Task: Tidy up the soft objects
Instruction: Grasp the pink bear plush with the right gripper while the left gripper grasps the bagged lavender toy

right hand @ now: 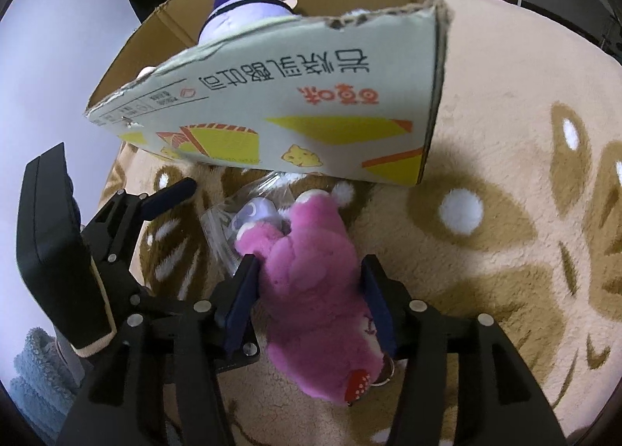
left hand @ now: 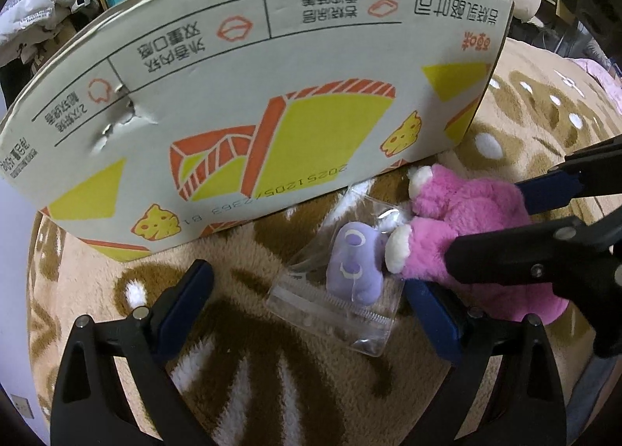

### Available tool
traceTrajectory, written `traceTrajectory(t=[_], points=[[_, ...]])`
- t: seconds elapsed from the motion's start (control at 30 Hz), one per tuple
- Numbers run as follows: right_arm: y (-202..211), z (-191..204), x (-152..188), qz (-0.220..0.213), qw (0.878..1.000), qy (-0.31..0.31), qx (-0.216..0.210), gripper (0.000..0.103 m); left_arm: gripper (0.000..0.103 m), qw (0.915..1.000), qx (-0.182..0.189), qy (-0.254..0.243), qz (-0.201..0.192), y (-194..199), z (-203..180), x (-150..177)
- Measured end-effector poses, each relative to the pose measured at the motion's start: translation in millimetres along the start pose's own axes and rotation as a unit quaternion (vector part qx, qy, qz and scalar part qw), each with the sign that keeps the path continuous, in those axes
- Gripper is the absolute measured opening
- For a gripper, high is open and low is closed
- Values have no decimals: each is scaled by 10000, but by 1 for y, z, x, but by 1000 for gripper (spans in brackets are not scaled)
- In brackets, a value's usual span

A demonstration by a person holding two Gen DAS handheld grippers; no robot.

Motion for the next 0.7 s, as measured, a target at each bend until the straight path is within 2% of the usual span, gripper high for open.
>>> traceTrajectory(t=[0.4, 0.53, 0.7], points=[[1, -4, -2, 30, 9999, -82, -52, 59, 97, 10000, 32, -34, -30, 7, -12, 0], [1, -4, 0, 92, 9999, -65, -36, 67, 97, 9999, -47, -98, -49, 4, -14, 1], [-4, -4, 1, 130, 9999, -25, 41, 67, 97, 9999, -59, -105, -42, 4, -19, 0]])
Point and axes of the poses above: each gripper's, at about its wrist camera, not at the fingertips, and y roughly against the way its jaws point, z to its left, x to its underside, the point moved 9 cm from there along -y, roughly the way its jaws point, and after that the axes turned 10 degrees about -x, right-handed, at the moved point
